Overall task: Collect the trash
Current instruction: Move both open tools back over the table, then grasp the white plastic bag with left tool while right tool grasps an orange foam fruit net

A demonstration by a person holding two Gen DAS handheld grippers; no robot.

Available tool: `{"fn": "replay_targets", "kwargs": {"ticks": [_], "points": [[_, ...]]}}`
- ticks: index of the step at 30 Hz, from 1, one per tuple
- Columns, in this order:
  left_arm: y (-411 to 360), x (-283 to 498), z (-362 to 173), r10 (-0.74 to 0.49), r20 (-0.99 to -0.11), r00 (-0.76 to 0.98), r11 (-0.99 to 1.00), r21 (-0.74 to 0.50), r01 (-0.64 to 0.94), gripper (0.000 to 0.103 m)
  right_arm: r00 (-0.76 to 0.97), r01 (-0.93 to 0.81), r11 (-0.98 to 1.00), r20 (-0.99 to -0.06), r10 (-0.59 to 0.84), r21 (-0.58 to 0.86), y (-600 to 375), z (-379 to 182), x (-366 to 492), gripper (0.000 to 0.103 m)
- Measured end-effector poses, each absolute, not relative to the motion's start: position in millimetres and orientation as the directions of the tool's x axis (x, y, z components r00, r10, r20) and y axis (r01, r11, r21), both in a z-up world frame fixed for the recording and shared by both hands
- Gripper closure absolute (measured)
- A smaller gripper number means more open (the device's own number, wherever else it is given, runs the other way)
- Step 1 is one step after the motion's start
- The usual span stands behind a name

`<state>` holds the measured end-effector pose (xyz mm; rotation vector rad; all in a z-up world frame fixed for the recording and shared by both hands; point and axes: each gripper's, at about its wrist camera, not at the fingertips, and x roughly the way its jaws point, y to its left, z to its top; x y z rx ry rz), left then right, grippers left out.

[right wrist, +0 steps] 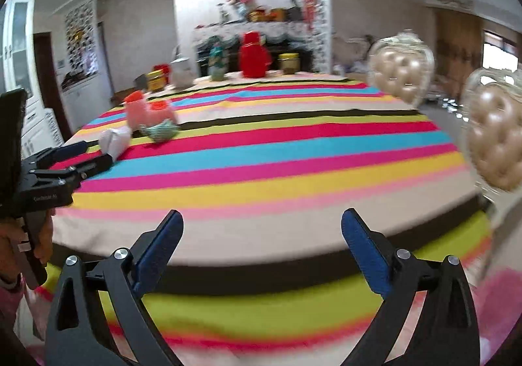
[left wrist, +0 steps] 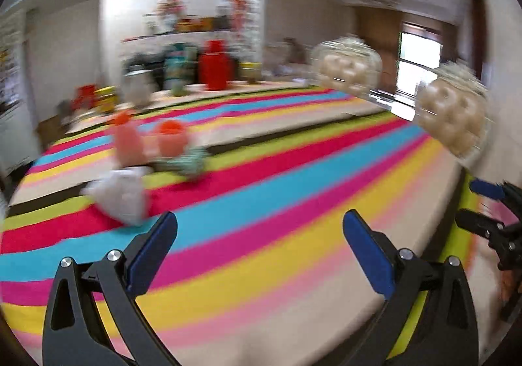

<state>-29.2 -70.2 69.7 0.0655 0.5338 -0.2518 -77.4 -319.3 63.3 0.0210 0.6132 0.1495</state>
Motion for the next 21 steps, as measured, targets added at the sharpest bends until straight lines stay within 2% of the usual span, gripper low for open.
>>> {"fn": "replay_targets", "kwargs": {"ticks": [2,4,7,11,19,20,21], "points": [[-39.3,-12.1,70.0,-0.148,-0.517,0.843,0.985,0.001,0.174,0.005,0.800,-0.146,0.987,-0.578,0.158,0.068,-294.9,61.3,-46.9,0.011],[-8.7,8.2,65.4,-0.062,-0.561,0.826,0.996,0.012,0.084,0.005,0.789,-0.154,0.985,-0.591,0.169,0.076,-272.0,57.4,-15.8,0.011],[37.3,25.6,54.5,-0.012,-0.610,0.792,1.000,-0.028,-0.006,0.005,0.757,-0.181,0.978,-0.620,0.205,0.103,-240.7,50.6,24.5,0.011],[71.0,61.9,47.2,-0.041,-0.674,0.738,0.988,-0.136,-0.070,0.005,0.742,-0.203,0.975,-0.634,0.216,0.095,-208.4,48.8,61.2,0.011],[62.9,132.1,27.8,-0.022,-0.750,0.661,0.989,-0.113,-0.096,0.005,0.727,-0.206,0.973,-0.649,0.226,0.108,-182.4,46.3,105.8,0.011],[64.3,139.0,24.0,-0.032,-0.755,0.655,0.988,-0.124,-0.095,0.013,0.724,-0.206,0.973,-0.653,0.223,0.104,-180.1,45.3,110.0,0.011],[65.6,141.7,22.1,-0.057,-0.754,0.655,0.987,-0.143,-0.078,0.040,0.719,-0.209,0.973,-0.658,0.221,0.099,-176.9,43.1,115.5,0.011]]}}
